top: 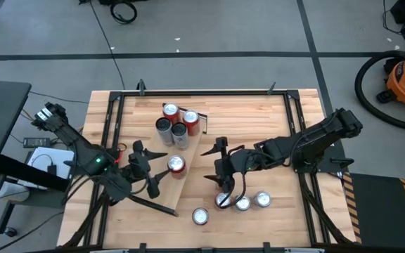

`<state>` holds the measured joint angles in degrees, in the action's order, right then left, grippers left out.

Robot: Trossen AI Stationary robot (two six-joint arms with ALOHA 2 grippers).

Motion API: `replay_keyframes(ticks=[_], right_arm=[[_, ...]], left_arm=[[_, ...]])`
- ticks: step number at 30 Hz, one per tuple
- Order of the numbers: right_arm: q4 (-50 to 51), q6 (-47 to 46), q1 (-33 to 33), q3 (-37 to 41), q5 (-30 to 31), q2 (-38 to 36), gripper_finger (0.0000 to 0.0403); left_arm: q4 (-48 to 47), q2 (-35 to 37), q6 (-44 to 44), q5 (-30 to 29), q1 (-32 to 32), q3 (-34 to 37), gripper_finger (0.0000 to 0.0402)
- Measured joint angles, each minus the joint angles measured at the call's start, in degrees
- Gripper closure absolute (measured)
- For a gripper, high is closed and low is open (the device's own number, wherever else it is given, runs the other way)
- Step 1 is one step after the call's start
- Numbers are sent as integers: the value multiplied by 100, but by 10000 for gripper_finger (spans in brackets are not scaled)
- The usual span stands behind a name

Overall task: Place canned beverage on shelf
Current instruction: Put the top red soda can on the shelf

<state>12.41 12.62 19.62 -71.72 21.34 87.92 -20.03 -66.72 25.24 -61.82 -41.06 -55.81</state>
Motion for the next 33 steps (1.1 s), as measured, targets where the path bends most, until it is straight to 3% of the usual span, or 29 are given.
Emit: replay_keyframes(ticks=[33], right_arm=[[290, -258, -90, 0, -152, 33, 35]], left_arm=[[13, -83, -36, 210, 205, 0, 132]])
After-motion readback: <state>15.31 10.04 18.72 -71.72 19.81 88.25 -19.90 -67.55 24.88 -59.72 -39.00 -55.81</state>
